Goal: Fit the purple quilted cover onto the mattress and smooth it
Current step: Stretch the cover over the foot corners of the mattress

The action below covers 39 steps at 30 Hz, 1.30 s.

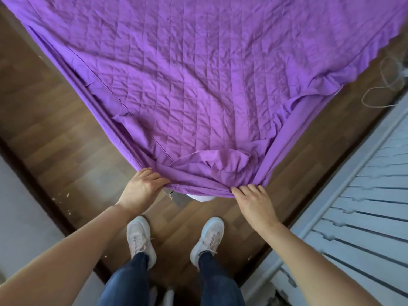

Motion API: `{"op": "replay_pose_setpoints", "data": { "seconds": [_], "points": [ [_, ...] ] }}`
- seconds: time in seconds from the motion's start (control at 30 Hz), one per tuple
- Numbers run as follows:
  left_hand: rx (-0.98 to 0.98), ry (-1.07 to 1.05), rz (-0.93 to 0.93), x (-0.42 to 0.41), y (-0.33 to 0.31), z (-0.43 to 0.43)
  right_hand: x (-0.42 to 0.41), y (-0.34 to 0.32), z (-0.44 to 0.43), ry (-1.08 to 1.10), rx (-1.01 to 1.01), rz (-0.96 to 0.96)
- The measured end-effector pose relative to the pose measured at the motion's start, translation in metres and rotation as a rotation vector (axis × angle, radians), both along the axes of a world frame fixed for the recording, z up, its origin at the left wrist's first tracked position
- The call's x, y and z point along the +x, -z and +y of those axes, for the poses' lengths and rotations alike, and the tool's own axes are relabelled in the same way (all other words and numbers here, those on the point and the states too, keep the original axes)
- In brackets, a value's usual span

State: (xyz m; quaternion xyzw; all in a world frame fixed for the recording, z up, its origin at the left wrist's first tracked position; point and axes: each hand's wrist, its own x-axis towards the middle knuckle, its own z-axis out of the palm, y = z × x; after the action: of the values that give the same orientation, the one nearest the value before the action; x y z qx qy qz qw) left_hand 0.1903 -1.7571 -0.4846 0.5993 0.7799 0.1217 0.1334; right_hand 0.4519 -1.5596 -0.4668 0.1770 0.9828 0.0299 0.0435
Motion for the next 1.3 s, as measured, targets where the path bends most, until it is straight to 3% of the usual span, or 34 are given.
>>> {"op": "replay_pose_setpoints", "data": {
  "seconds": [0.17, 0.43, 0.67, 0.87, 1.07, 1.2, 1.3],
  "points": [
    [-0.016, 0.014, -0.014, -0.008, -0.003, -0.013, -0.008, -0.002, -0.016, 0.083, -0.028, 0.018],
    [-0.008, 0.015, 0.006, 0.000, 0.021, -0.016, 0.013, 0.033, -0.008, 0.006, -0.087, 0.111],
    [0.150, 0.033, -0.030, -0.001, 0.050, -0.009, 0.027, 0.074, -0.001, -0.035, -0.089, 0.221],
    [0.280, 0.099, 0.047, -0.004, 0.073, 0.003, 0.017, 0.090, 0.001, 0.079, -0.084, 0.459],
    [0.198, 0.345, -0.003, -0.010, 0.067, 0.024, -0.007, 0.063, 0.002, 0.197, -0.200, 0.223],
    [0.175, 0.219, -0.131, -0.012, 0.063, 0.028, -0.022, 0.068, 0.005, 0.284, -0.199, 0.251],
    [0.202, 0.077, -0.235, -0.005, 0.072, 0.037, -0.027, 0.091, 0.011, 0.239, -0.004, 0.382]
  ]
}}
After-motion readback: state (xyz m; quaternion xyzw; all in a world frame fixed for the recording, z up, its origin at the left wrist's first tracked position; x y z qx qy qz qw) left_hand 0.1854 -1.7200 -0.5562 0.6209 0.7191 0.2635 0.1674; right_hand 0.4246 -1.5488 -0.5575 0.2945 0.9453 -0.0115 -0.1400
